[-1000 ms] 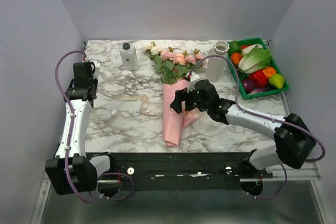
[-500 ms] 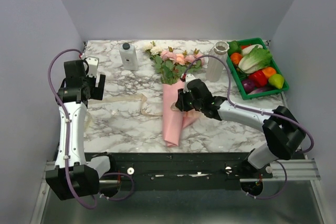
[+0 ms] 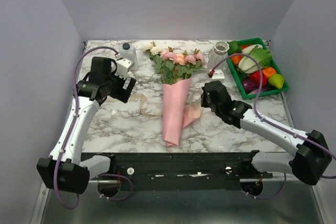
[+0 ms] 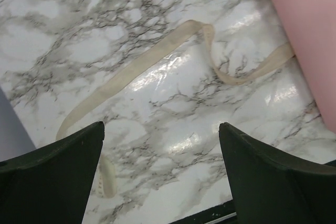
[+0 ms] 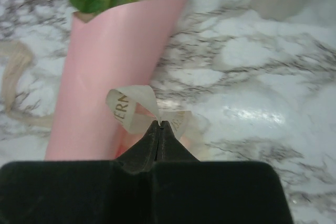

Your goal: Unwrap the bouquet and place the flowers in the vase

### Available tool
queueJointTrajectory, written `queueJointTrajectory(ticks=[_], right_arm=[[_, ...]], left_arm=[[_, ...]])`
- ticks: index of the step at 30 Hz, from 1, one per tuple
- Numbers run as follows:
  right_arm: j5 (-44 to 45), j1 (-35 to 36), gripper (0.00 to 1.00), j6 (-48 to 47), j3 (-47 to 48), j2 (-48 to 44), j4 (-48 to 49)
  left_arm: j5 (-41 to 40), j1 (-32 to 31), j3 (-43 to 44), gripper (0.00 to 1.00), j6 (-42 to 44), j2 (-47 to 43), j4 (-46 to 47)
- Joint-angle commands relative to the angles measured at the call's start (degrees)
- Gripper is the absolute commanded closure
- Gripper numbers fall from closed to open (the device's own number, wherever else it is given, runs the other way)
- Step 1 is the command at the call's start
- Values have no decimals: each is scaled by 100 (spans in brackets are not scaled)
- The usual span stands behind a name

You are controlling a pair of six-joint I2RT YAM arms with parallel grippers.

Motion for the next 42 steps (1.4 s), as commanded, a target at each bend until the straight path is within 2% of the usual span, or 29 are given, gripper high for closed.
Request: queueJointTrajectory(ticks=[1, 4, 5, 6, 9, 10, 16, 18, 19, 21, 22, 23, 24, 27, 35, 39, 42], right_arm=[[1692, -656, 99, 1147, -327, -365, -1664], [2229, -1272, 99, 1860, -328, -568, -2615], [2291, -1405, 92, 1966, -293, -577, -2799], [2370, -1519, 62, 2141, -240, -551, -3140], [2424, -1608, 3, 2441, -11, -568, -3635], [2267, -1608, 0, 2433, -2, -638, -3636], [1485, -1539, 0, 1274, -275, -1866, -2644], [1431, -1250, 0, 679, -249, -1983, -2294], [1665, -691, 0, 518, -179, -1966, -2222], [2061, -30, 0, 263, 14, -1432, -2360], [2420, 539, 0, 279, 276, -1151, -2509], [2580, 806, 0, 340, 453, -495, -2676], [2912, 1322, 0, 472, 577, -210, -2930], [3327, 2254, 0, 246, 999, 746, -2986], [3171, 3646, 0, -1029, 1790, 1919, -2555], [2960, 4191, 0, -1433, 2264, 2384, -2590], [2872, 4350, 0, -1417, 2519, 2911, -2879]], left_arm=[[223, -696, 272, 1, -193, 638, 343], [275, -1073, 562, 1, -210, 1183, 563], [319, -1153, 641, 1, -210, 1324, 650], [363, -1232, 816, 1, -228, 1612, 695], [547, -1522, 1141, 1, -228, 2184, 871], [618, -1593, 1230, 1, -219, 2334, 915], [1093, -1839, 1907, 1, -280, 3460, 1020], [953, -1883, 2082, 1, -351, 3732, 1134], [857, -1875, 2144, 1, -386, 3794, 1143], [829, -1787, 2084, 1, -518, 3743, 1240], [864, -1743, 2014, 1, -562, 3673, 1284], [891, -1699, 1943, 1, -640, 3594, 1336], [873, -1655, 1803, 1, -658, 3419, 1302], [1005, -1348, 1374, 1, -764, 2884, 1179], [1102, 30, 326, 1, -325, 1572, 477], [1049, 392, -157, 1, -79, 914, 309], [1180, 577, -315, 1, 0, 606, 151]])
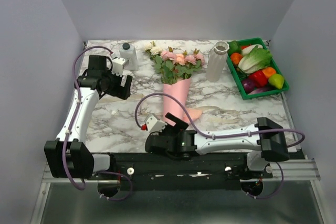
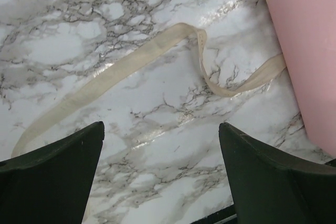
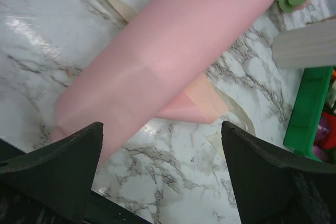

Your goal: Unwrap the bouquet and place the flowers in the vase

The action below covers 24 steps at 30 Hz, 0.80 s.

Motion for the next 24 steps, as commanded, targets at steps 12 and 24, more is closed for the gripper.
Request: queueJointTrajectory(ticks=[12, 24], right_arm=[[-382, 465, 0, -63, 697, 1503, -870], [-128, 589, 0, 210, 653, 2004, -967]], left_arm=[[379, 413, -385, 1, 311, -824, -666], [380, 421, -394, 1, 337, -913, -675]])
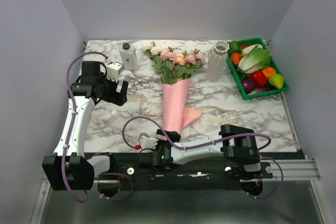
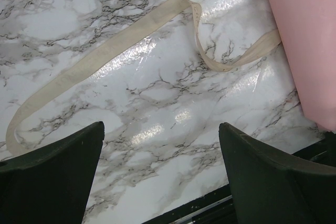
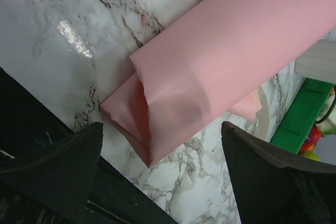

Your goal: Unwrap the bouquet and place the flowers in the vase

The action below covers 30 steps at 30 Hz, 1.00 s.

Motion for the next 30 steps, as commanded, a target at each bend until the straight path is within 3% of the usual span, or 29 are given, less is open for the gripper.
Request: queueJointTrajectory(ticks=[1, 9, 15, 19, 24, 30], right_arm=[[481, 79, 0, 249, 82, 212, -202], [1152, 79, 0, 171, 144, 168, -36], [362, 141, 0, -434, -22, -314, 727], [-666, 202, 0, -814, -365, -815, 1344], [78, 194, 0, -963, -269, -484, 1240], [281, 27, 0, -797, -330, -271, 1160]], left_arm=[[132, 30, -26, 1, 49, -113, -70], [168, 30, -18, 1, 75, -113, -78], [229, 30, -26, 1, 181, -113, -157], [273, 30, 26, 1, 233, -87, -219], [273, 30, 44, 1, 207, -78, -201], [317, 30, 141, 1, 216, -51, -254]])
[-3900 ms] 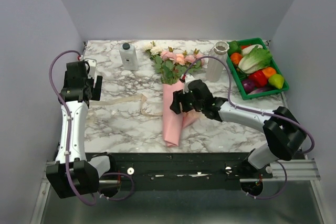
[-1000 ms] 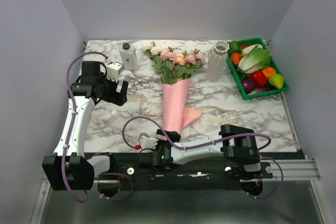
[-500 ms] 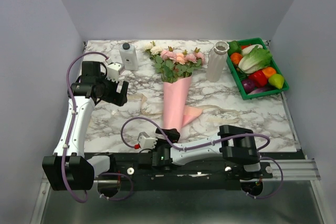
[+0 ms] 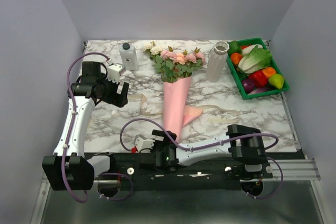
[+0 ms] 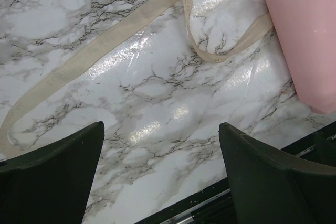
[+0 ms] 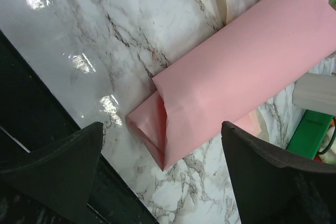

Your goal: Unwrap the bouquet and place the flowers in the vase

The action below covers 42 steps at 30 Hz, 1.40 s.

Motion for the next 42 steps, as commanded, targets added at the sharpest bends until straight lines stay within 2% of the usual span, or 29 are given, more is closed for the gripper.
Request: queueJointTrajectory(ticks=[1, 11, 25, 36, 42], right_arm=[[464, -122, 0, 30, -49, 168, 19], [1081, -333, 0, -49, -83, 36, 116], [1309, -571, 0, -207, -462, 71, 502], [2504, -571, 12, -357, -567, 45, 1882], [3093, -571, 18, 231, -576, 2, 1665]], left_arm=[[179, 26, 130, 1, 72, -45, -84], [223, 26, 218, 1, 45, 70, -75], [206, 26, 323, 1, -25, 175, -84], [232, 26, 314, 1, -34, 140, -101], [285, 26, 314, 1, -43, 140, -101]])
